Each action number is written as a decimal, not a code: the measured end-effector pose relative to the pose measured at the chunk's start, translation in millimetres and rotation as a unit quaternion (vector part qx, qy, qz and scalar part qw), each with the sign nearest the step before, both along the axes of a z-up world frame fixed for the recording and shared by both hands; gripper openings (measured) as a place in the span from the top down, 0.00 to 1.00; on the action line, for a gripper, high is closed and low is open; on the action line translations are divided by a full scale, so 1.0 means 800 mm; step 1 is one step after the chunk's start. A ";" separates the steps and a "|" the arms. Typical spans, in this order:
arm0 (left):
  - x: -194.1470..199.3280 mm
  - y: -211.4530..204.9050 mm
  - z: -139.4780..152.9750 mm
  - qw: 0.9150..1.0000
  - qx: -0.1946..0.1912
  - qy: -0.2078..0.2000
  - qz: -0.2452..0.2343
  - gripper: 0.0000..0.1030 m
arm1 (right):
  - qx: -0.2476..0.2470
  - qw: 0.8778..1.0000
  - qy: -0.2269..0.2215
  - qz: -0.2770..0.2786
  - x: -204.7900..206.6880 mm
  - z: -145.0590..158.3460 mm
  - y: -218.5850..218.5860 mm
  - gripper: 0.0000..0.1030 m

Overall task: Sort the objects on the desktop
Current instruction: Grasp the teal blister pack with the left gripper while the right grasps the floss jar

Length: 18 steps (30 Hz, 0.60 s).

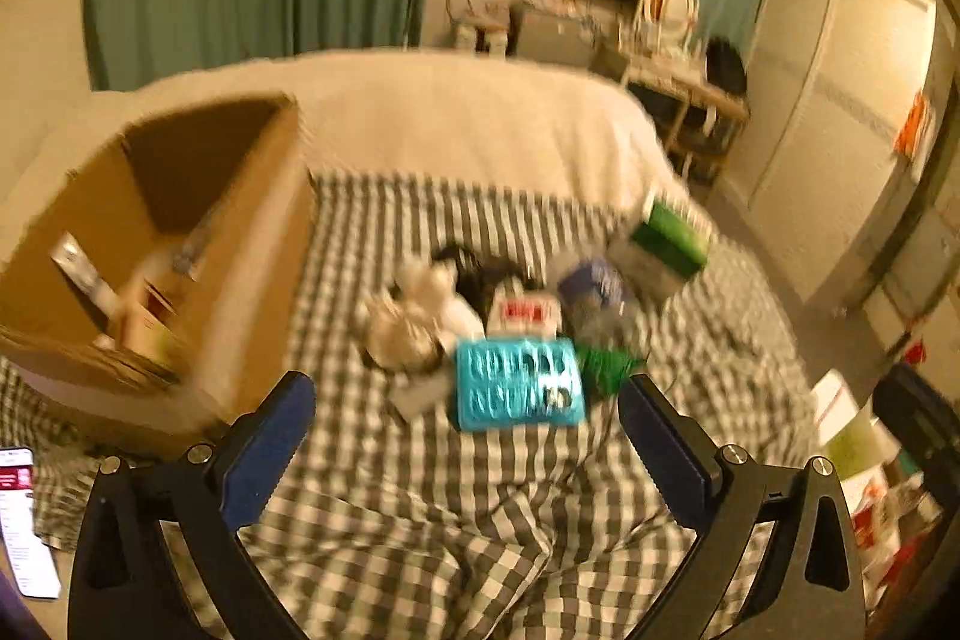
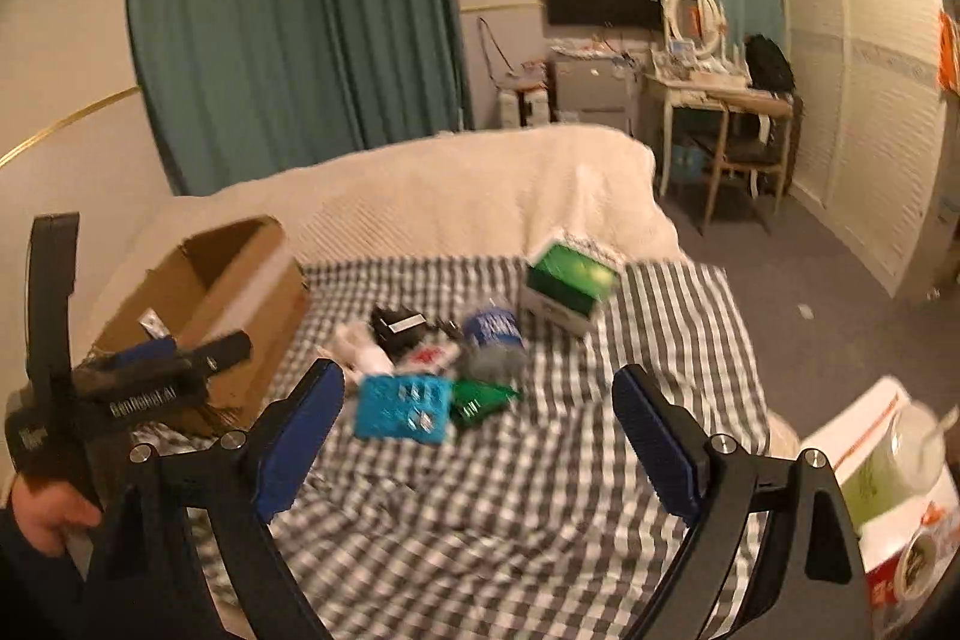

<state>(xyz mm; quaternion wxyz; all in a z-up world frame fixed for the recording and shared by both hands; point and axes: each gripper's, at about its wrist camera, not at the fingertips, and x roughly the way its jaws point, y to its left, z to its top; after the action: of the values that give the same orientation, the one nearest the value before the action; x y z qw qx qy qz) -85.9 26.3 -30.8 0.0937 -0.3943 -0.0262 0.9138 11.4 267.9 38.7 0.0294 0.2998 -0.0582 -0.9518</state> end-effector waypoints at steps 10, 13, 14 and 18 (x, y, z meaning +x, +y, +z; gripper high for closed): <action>-0.071 0.035 -0.113 0.996 -0.001 -0.086 0.010 0.00 | -0.022 0.999 -0.036 0.000 -0.090 -0.094 0.020 0.12; -0.091 0.049 -0.135 0.994 0.007 -0.110 -0.005 0.00 | -0.019 0.999 -0.049 0.007 -0.126 -0.118 0.018 0.12; -0.095 0.052 -0.138 0.993 0.009 -0.114 -0.008 0.00 | -0.016 0.998 -0.053 0.009 -0.138 -0.126 0.018 0.12; -0.113 0.067 -0.149 0.993 0.013 -0.119 -0.014 0.00 | -0.022 0.997 -0.069 0.017 -0.180 -0.149 0.020 0.12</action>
<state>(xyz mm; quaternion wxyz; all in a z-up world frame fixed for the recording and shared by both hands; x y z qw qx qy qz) -175.9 79.5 -150.0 0.1075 -0.4995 -0.0438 0.8585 -132.9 283.8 -80.5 0.0480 0.3653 -0.0755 -0.9266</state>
